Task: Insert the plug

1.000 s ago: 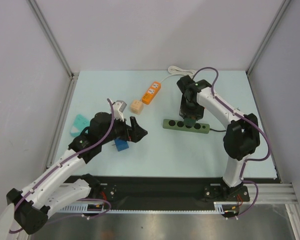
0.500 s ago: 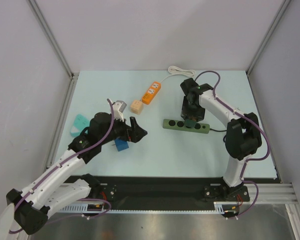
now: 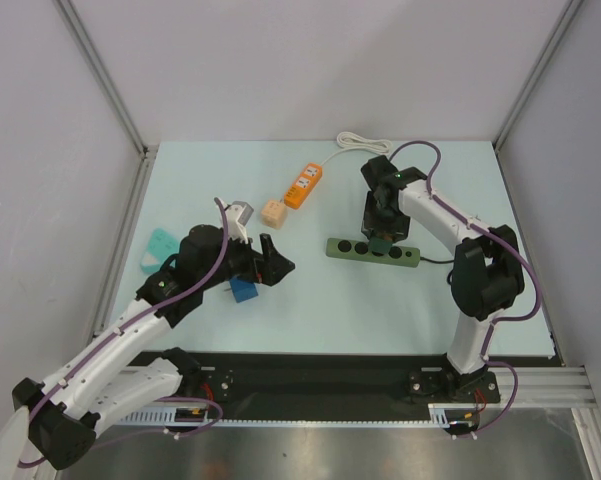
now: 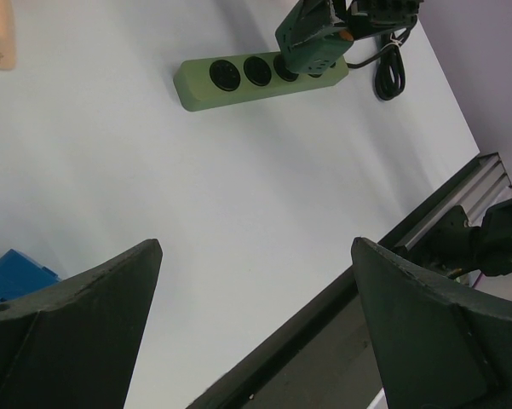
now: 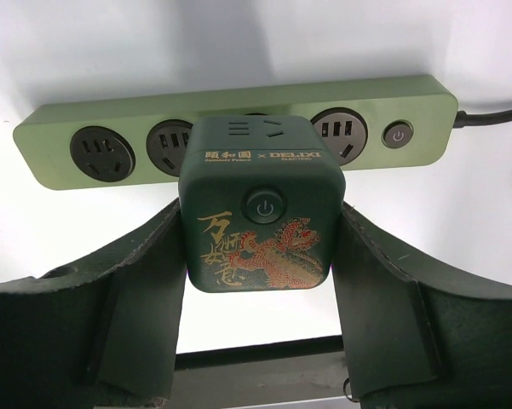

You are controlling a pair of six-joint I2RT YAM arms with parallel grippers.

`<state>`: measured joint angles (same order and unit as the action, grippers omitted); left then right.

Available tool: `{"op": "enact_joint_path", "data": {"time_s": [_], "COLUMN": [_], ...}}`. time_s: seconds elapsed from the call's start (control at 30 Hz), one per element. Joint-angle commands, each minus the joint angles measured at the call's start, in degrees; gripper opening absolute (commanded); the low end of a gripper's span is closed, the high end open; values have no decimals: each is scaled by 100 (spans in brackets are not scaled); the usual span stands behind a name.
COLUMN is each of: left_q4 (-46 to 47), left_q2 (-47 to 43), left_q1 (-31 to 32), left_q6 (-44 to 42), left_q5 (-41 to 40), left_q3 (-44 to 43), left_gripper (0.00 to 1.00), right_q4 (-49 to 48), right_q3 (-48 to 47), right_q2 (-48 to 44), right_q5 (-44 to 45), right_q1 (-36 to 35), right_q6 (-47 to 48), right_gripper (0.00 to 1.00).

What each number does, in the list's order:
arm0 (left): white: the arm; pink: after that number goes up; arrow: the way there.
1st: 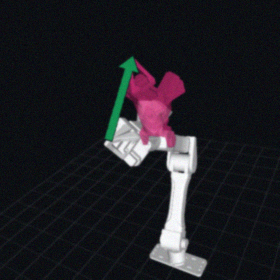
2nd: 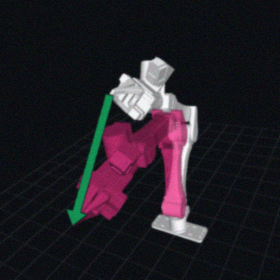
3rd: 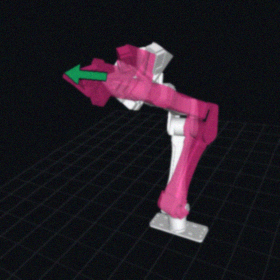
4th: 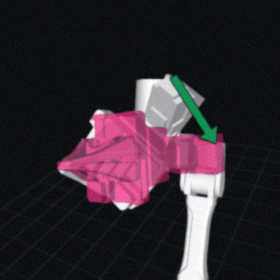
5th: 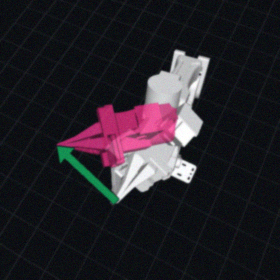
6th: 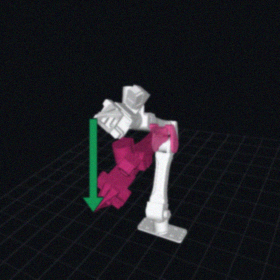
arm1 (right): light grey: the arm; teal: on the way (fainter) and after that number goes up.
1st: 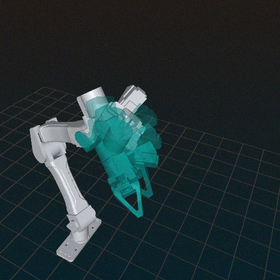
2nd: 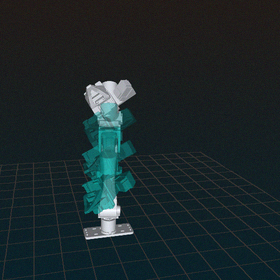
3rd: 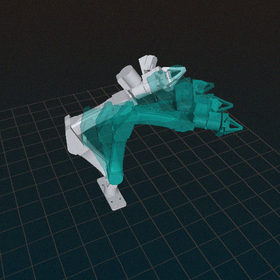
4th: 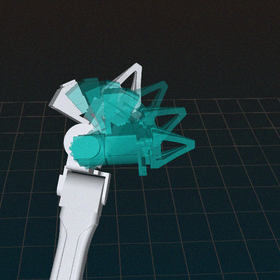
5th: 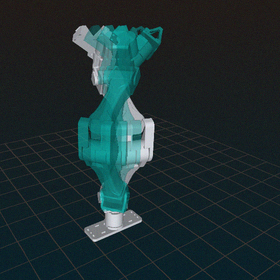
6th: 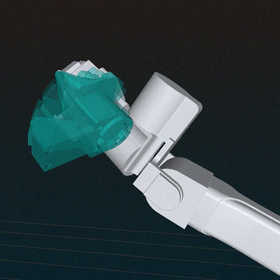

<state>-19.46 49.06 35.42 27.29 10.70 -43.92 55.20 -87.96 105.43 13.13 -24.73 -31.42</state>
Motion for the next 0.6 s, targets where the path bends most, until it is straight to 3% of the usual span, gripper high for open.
{"op": "enact_joint_path", "data": {"time_s": [0.0, 0.57], "left_q4": [74, 101], "left_q2": [-81, -116], "left_q1": [-44, -44], "left_q6": [-118, -101], "left_q5": [-6, -59], "left_q3": [-11, 24], "left_gripper": [100, 100], "right_q4": [-18, -475], "right_q3": [60, 587], "right_q2": [-277, -260], "right_q5": [111, 181], "right_q1": [21, -23], "right_q6": [48, 277], "right_gripper": [0, 0]}}
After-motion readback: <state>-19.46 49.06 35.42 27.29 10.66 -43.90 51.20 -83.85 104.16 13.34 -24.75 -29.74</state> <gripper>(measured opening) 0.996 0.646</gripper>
